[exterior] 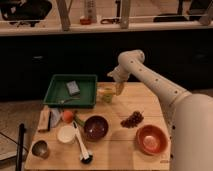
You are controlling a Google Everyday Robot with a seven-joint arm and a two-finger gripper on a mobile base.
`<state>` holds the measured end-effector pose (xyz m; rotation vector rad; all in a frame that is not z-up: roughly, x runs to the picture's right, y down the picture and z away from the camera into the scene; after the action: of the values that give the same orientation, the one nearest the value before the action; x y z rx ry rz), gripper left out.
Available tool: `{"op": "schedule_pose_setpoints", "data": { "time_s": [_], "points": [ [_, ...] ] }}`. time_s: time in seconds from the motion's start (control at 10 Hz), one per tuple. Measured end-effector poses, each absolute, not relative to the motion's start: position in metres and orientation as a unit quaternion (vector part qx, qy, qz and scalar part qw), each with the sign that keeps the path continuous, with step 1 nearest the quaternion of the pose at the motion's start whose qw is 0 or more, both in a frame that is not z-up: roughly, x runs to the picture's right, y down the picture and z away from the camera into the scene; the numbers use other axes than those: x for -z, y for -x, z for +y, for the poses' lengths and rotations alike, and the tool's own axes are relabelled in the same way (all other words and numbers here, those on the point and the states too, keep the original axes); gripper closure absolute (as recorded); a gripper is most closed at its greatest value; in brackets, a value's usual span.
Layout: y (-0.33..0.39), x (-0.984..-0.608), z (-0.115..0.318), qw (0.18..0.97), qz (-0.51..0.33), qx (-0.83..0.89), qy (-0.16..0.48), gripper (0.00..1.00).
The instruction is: Place banana in plastic cup
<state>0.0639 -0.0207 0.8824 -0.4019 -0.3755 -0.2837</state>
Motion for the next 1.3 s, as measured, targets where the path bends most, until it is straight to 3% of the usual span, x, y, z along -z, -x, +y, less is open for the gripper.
{"op": "schedule_pose_setpoints", "data": {
  "time_s": [1.3],
  "points": [
    [-0.0536, -0.8759, -0.0186, 0.952, -0.193, 0.157, 0.179, 0.2]
  ]
}}
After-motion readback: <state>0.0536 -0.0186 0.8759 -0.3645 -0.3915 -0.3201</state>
